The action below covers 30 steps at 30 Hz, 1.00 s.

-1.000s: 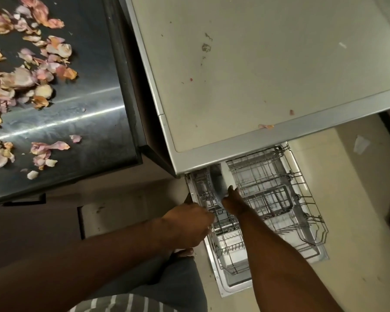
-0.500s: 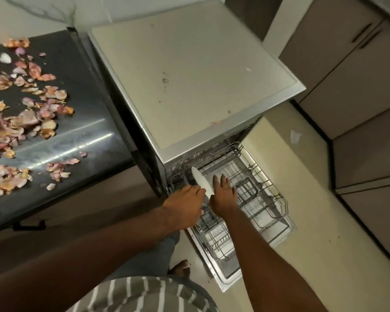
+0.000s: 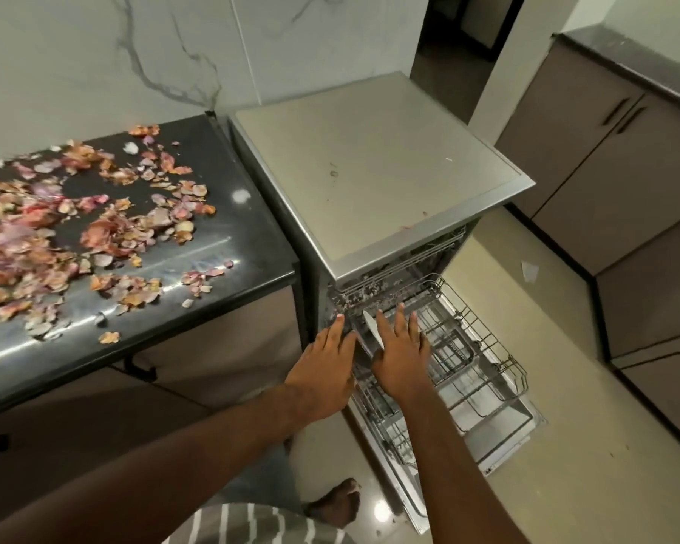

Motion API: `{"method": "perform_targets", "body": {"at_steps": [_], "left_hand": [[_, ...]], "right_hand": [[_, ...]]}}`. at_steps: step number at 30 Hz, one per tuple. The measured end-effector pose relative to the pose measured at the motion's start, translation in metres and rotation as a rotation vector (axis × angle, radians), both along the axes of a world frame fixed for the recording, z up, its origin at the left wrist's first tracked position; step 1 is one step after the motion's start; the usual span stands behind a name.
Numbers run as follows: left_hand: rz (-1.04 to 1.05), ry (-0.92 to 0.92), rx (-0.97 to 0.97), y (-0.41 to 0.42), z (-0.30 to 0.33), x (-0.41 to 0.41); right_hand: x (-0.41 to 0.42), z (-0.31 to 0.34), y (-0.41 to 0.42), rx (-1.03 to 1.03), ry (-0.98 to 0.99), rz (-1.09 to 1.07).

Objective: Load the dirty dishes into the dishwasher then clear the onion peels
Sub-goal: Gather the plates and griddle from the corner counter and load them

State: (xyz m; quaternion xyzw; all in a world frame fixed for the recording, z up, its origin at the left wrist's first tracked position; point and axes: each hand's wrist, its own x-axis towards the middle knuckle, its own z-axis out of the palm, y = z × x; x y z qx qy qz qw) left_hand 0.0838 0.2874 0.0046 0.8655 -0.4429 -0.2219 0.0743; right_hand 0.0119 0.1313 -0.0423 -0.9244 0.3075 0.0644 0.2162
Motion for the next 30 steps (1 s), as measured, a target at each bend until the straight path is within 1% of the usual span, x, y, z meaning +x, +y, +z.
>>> {"method": "perform_targets", "body": {"at_steps": [5, 7, 9, 12, 15, 21, 25, 28, 30], "left_hand": [[0.065, -0.05, -0.112, 0.033, 0.017, 0.026], [0.096, -0.074, -0.149, 0.051, 0.024, 0.043], [0.14, -0.107, -0.174, 0.079, 0.032, 0.062], [0.216, -0.153, -0.175, 0.135, 0.044, 0.093], [0.352, -0.181, -0.179, 0.214, 0.056, 0.123], [0.608, -0.156, -0.067, 0.358, 0.061, 0.161], [0.775, -0.132, 0.03, 0.427, 0.059, 0.174], [0.896, -0.179, 0.112, 0.461, 0.051, 0.183], [0.958, -0.142, 0.174, 0.471, 0.049, 0.187]], "right_hand": [[0.032, 0.036, 0.024, -0.057, -0.117, 0.016], [0.049, 0.049, 0.037, -0.051, -0.197, 0.004], [0.073, 0.062, 0.058, -0.048, -0.32, 0.0], [0.119, 0.077, 0.104, -0.057, -0.532, 0.022], [0.17, 0.088, 0.173, -0.017, -0.677, 0.13], [0.243, 0.095, 0.316, 0.089, -0.654, 0.398], [0.268, 0.097, 0.392, 0.185, -0.556, 0.607], [0.288, 0.097, 0.424, 0.216, -0.485, 0.817], [0.308, 0.096, 0.435, 0.221, -0.394, 0.905]]}}
